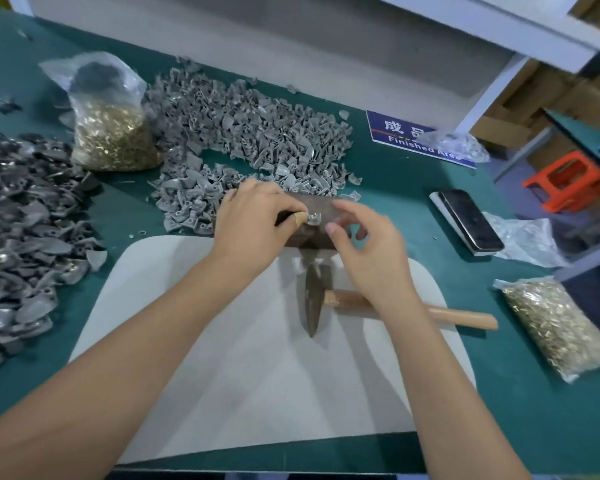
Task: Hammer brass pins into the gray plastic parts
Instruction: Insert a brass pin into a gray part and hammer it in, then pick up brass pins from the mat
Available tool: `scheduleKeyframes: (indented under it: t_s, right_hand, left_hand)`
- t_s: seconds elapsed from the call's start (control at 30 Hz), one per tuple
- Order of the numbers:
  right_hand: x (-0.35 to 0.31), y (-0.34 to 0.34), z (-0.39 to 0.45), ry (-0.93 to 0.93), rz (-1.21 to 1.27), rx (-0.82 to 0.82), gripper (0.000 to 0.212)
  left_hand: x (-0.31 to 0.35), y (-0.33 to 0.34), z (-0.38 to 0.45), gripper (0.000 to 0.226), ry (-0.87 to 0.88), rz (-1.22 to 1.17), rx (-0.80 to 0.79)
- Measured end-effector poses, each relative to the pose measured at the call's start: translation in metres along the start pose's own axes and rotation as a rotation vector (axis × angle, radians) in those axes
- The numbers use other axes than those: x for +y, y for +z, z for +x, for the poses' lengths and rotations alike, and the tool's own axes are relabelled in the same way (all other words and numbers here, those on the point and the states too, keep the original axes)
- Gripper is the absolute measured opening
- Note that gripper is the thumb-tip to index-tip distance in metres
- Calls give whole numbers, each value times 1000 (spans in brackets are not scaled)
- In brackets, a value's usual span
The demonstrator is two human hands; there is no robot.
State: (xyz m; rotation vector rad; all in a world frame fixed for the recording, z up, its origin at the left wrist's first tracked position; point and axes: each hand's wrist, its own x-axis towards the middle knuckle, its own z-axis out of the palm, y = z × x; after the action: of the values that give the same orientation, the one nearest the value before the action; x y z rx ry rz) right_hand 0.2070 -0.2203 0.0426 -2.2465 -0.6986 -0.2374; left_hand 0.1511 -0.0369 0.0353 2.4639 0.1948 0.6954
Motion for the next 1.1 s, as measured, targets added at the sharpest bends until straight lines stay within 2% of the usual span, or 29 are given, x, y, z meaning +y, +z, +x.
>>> scheduleKeyframes:
  t_s: [0.17,0.27,0.5,0.63,0.73,0.9,1.1]
  right_hand:
    - [-22,12,25,-5,183,-42,18]
    - [-44,23,27,-59,213,-94,19]
    - [-126,92,24,-264,241,-304,10]
    - [-178,136,18,-377,248,-469,12]
    - [-209,159,19,-456,259,-532,8]
    - [-240,183,21,-503,214,-561,5]
    - [-244,196,22,-475,139,-594,10]
  left_hand:
    - [1,-14,-3,12,12,-123,43]
    - [-6,-37,-17,11,-65,-216,47]
    - [-57,-121,-78,10,-212,190,214]
    - [-89,-163,-118,13,-314,355,298]
    - [-106,-189,-135,15,-396,395,353]
    - [-121,-212,-145,20,-520,365,278]
    - [-123,-215,-147,30,-539,297,224]
